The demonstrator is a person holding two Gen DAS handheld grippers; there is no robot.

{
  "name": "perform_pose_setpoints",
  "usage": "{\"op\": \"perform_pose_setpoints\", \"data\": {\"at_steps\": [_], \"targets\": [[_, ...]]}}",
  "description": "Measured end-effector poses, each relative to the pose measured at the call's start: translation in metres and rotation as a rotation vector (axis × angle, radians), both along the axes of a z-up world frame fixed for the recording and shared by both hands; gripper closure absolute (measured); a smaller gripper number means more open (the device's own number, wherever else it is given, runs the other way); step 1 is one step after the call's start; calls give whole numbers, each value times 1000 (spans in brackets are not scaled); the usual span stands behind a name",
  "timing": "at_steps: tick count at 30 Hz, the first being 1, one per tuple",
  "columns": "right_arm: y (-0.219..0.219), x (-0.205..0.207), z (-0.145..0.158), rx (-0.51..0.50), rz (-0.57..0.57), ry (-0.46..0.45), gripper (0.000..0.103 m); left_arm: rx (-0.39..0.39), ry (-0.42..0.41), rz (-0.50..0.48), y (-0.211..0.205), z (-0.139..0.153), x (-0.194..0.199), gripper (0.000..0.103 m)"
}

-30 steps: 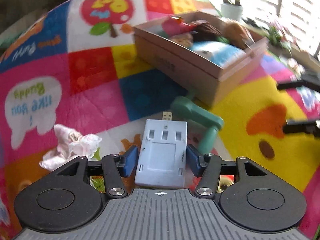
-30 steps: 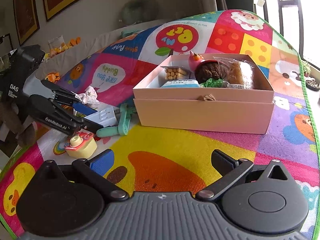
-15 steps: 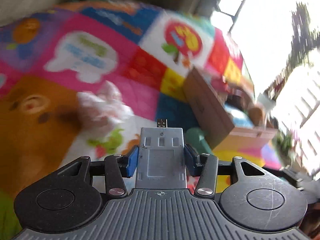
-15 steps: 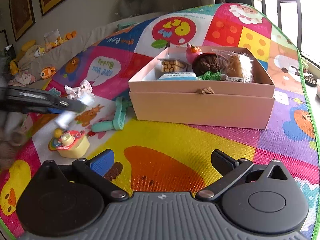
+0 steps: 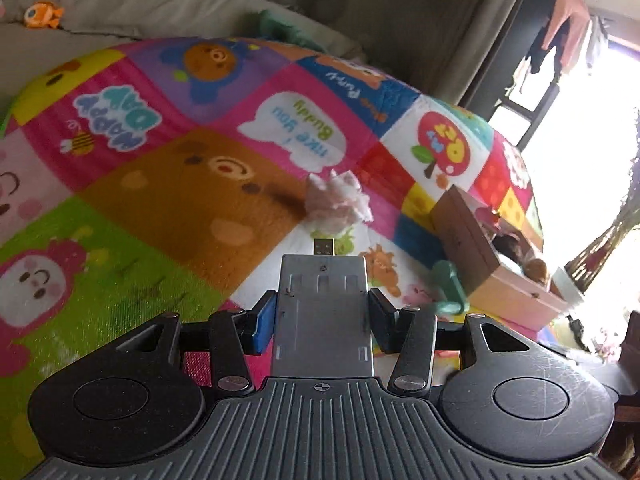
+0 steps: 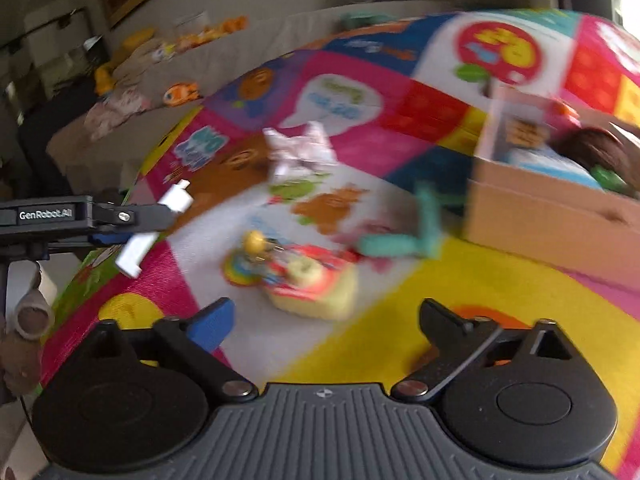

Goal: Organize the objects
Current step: 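Grasp the white plastic block with the left tool while the right grasps the yellow Hello Kitty toy, then lower the block and yellow toy into the pink box while both tools open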

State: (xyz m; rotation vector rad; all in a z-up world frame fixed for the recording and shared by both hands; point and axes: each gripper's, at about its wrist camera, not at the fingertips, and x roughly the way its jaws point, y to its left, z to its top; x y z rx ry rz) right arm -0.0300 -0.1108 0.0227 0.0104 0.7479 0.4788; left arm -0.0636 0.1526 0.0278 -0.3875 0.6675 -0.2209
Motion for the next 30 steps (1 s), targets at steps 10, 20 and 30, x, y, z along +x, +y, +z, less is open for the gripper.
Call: {"op": "perform_pose_setpoints", "data": {"at_steps": [10, 20, 30], "targets": [[3, 4, 9, -60, -28, 1, 46, 95, 0, -106, -42, 6, -19, 50], [-109, -65, 34, -96, -250, -95, 46, 179, 3, -272, -110, 11, -27, 50], [-162, -95, 73, 91, -355, -284, 47, 179, 34, -386, -157, 13, -5, 50]]}}
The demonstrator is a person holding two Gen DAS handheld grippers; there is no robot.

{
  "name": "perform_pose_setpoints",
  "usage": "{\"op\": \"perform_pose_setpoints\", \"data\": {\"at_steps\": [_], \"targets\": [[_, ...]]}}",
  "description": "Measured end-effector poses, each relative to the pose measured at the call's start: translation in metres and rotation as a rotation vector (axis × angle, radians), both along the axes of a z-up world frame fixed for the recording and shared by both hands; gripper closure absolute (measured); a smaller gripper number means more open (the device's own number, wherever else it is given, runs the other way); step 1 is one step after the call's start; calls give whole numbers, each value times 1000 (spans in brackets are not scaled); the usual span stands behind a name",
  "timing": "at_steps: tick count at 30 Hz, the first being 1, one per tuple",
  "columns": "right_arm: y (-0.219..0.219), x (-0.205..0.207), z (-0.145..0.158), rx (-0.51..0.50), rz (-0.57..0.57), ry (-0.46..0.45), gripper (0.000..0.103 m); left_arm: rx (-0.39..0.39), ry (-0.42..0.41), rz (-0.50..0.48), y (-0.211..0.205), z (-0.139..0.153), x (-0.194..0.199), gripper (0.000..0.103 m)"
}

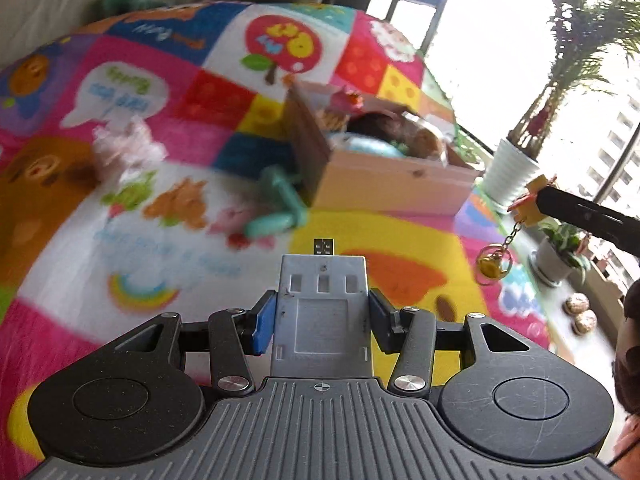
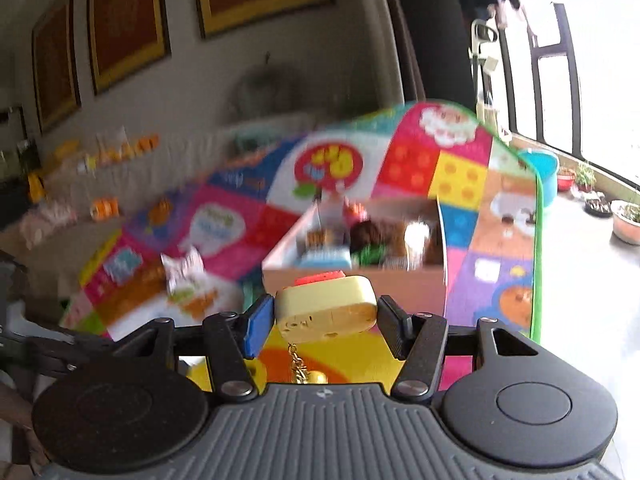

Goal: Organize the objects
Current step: 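Lower the block and yellow toy into the pink box while both tools open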

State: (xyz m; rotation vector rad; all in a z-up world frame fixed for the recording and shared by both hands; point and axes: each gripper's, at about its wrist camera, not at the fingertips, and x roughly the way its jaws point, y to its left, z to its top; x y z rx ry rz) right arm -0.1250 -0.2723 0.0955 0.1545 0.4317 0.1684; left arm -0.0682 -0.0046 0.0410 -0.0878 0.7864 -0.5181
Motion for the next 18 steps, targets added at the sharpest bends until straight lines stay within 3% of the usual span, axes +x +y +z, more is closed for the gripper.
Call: {"op": "perform_pose_setpoints", "data": {"at_steps": [6, 10, 14, 17, 18], "targets": [[-19, 3, 1, 20, -41, -37, 47, -40, -133, -19, -48, 39, 56, 50], [-27, 7, -9, 32, -66, -5, 47, -163, -151, -64, -91, 45, 109, 49], [-31, 6, -14, 7, -81, 15, 47, -60, -88, -13, -128, 19, 149, 51], [-37, 5, -17, -12, -97, 23, 47, -2, -72, -7, -127, 6, 152, 51], [-39, 7, -18, -13, -104, 31, 47, -15, -81, -6, -121, 6, 149, 52]]}}
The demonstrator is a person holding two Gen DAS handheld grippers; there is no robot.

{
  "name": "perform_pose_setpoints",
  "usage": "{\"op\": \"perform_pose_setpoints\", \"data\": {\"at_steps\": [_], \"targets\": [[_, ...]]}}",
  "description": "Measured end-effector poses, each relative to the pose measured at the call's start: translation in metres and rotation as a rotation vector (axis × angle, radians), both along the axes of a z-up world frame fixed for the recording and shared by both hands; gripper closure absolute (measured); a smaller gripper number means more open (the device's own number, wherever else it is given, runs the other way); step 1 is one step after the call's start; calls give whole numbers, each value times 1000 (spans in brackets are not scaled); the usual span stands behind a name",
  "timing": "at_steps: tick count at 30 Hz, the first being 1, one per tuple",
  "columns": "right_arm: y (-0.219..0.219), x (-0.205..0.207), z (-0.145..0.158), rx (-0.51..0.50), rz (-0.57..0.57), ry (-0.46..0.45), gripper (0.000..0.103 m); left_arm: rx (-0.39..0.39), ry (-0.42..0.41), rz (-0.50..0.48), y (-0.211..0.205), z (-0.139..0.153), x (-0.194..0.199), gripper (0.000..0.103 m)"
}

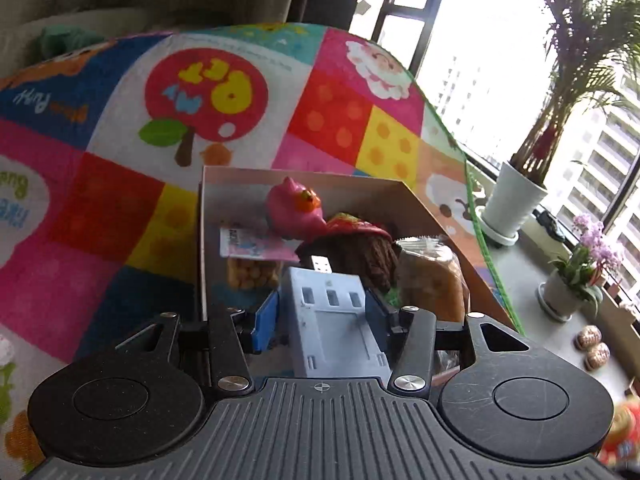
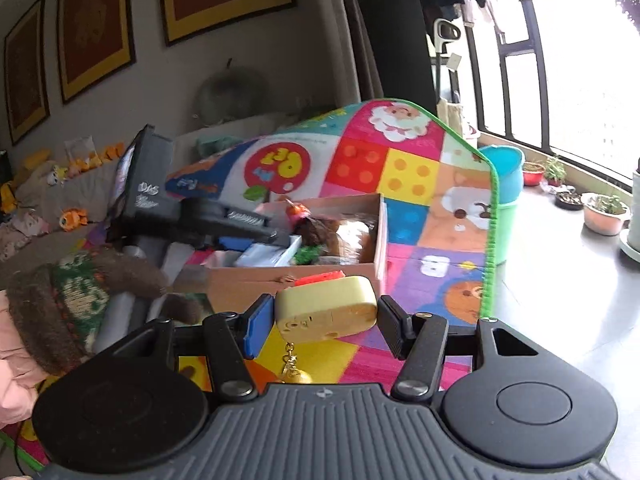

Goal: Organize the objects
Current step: 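Lower the block and yellow toy into the pink box while both tools open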

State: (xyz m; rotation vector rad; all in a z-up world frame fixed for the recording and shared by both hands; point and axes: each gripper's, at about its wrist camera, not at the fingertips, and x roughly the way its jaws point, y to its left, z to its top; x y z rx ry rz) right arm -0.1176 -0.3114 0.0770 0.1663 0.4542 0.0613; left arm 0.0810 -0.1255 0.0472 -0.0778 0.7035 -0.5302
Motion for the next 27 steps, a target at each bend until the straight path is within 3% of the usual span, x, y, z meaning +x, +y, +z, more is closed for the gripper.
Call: {"op": "perform_pose_setpoints", "data": {"at_steps": [6, 10, 15, 16, 17, 19, 23, 27], "targets": [[-9, 18, 12, 35, -14, -2, 47, -142, -80, 48, 64, 19, -44, 52], [-15, 55, 51, 53, -18, -71, 47, -202, -67, 45, 105, 16, -78, 52], [-21, 135, 101, 117, -91, -154, 47, -228, -18, 63, 148, 2, -100, 52], [-21, 152, 103, 122, -110, -146, 41, -232, -11, 79, 157, -1, -102, 52], [-21, 167, 103, 123, -113, -120, 29, -235, -7, 96, 165, -3, -103, 52], [-26, 189, 98, 161, -132, -60, 29, -235, -3, 124, 182, -6, -105, 52], [-32, 179, 87, 209, -150, -55, 23, -244, 15, 181, 211, -17, -109, 52], [-22, 157, 78, 146, -143, -64, 21, -271, 47, 218, 223, -29, -106, 52]]}}
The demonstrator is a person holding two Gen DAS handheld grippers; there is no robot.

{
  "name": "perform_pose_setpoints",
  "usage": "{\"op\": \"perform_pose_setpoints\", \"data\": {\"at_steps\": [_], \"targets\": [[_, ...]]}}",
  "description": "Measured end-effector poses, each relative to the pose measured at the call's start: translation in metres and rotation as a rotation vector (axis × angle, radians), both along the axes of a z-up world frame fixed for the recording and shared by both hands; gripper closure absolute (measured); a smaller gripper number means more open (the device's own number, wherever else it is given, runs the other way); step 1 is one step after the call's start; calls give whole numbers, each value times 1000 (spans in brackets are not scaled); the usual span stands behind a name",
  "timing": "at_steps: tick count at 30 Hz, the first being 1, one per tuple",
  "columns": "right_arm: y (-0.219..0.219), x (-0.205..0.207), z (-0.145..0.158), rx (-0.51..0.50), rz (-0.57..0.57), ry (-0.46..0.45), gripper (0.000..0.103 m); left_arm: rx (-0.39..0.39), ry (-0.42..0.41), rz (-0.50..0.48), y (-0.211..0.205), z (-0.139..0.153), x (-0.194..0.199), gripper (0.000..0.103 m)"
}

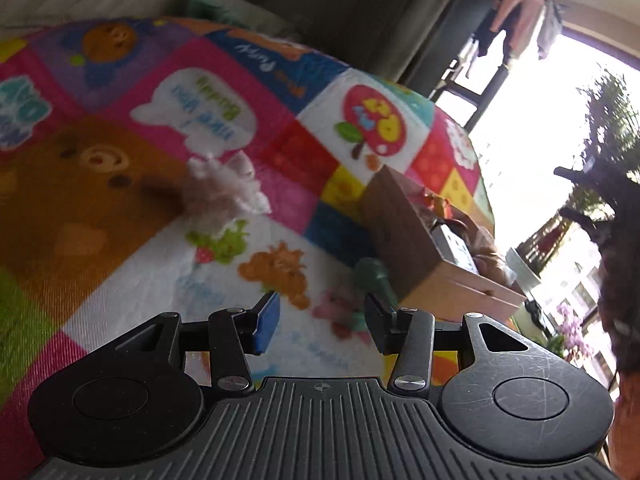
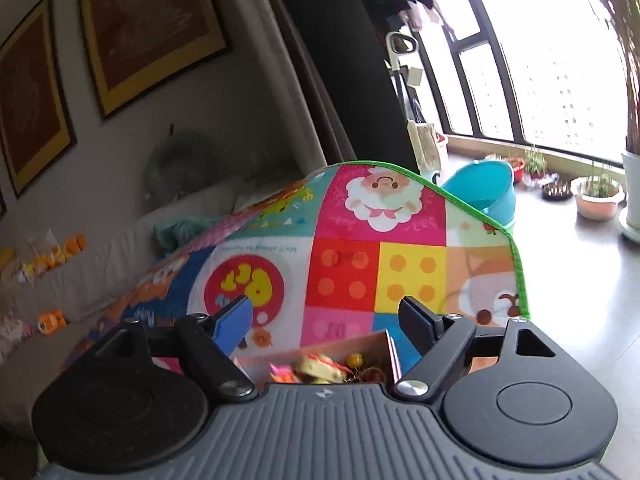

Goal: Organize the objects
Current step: 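Lower the block and yellow toy into the pink box while both tools open, then grasp the teal toy with the left tool while the right grasps the white lace cloth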

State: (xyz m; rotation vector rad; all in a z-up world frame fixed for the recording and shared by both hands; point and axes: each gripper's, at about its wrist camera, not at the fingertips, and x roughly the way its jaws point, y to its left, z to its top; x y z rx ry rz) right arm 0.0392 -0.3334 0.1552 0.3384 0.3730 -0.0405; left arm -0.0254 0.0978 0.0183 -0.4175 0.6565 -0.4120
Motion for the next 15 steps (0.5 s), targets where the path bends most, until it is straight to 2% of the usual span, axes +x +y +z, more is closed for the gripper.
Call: {"op": "perform_pose_setpoints", "data": {"at_steps": [3, 5, 8, 12, 15], "targets": [[10, -11, -11, -37, 27, 25, 19, -3, 9, -12, -7, -4, 2, 52], [20, -19, -23, -64, 51, 53, 16, 36, 12, -33, -14, -5, 1, 52], [43, -34, -51, -124, 98, 98, 8, 115, 3, -64, -26, -5, -2, 52], [82, -58, -93, -214, 186, 158, 7, 178, -7, -82, -37, -3, -5, 52], [107, -74, -119, -235, 263, 204, 7, 191, -13, -60, -39, 2, -4, 52]]}}
